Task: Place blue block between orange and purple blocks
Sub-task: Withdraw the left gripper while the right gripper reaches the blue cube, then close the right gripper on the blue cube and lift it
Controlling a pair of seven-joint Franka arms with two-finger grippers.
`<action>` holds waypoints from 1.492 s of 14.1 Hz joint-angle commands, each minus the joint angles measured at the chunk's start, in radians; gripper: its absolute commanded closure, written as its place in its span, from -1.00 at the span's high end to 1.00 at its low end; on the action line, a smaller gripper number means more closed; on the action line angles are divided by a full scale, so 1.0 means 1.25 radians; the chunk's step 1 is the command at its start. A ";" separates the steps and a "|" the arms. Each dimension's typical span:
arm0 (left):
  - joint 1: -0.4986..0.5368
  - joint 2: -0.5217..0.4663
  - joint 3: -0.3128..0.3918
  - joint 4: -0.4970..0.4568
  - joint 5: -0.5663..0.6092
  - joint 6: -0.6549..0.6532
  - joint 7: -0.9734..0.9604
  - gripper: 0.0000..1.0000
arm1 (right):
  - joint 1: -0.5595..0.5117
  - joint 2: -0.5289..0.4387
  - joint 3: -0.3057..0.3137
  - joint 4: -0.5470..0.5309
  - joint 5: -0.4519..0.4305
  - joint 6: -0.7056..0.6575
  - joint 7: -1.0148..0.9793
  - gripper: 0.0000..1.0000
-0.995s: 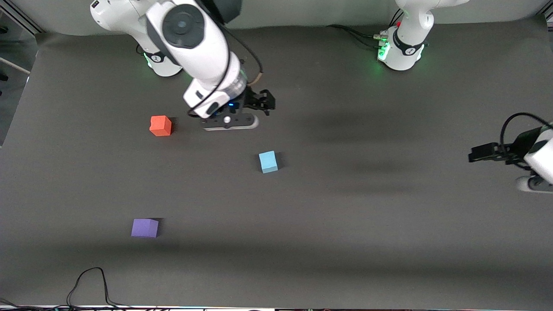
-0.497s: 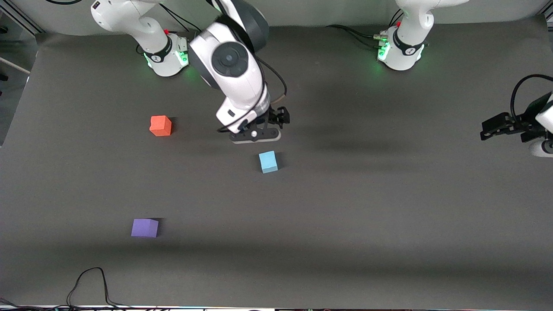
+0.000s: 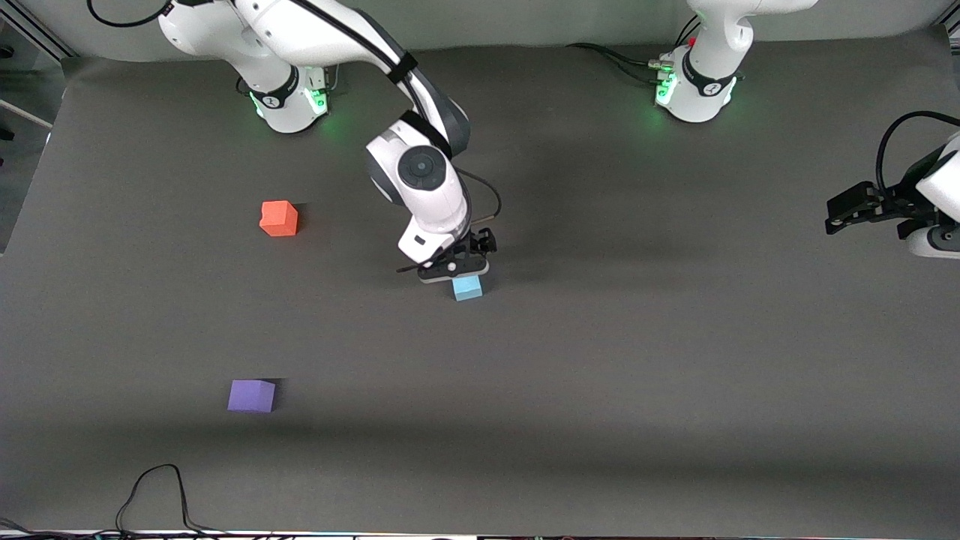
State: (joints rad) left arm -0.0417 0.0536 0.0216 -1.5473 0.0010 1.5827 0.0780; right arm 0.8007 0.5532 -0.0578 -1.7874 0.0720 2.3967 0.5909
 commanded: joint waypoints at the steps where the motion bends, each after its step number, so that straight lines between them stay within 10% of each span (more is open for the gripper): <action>1: -0.026 -0.009 0.017 0.014 0.005 -0.019 -0.039 1.00 | 0.012 0.042 -0.010 0.008 -0.015 0.051 0.001 1.00; 7: -0.026 -0.018 0.010 0.007 0.004 -0.023 -0.044 1.00 | 0.010 0.102 -0.015 0.022 -0.009 0.119 0.003 0.96; 11: -0.021 -0.021 -0.001 0.005 0.004 -0.023 -0.043 1.00 | 0.010 0.102 -0.015 0.024 -0.008 0.119 0.032 0.18; 13: -0.023 -0.021 -0.001 0.002 0.004 -0.023 -0.040 1.00 | 0.009 0.101 -0.015 0.024 -0.012 0.119 0.033 -0.70; 17: -0.019 -0.020 0.001 0.001 0.004 -0.028 -0.032 1.00 | -0.004 0.050 -0.029 0.026 -0.012 0.076 0.024 -0.78; 21: -0.021 -0.017 0.001 -0.008 0.004 -0.019 -0.028 1.00 | -0.007 -0.033 -0.040 0.175 -0.010 -0.193 0.024 -0.78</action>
State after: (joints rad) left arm -0.0589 0.0507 0.0178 -1.5376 0.0009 1.5628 0.0409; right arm 0.7941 0.5770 -0.1025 -1.6690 0.0699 2.3368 0.6064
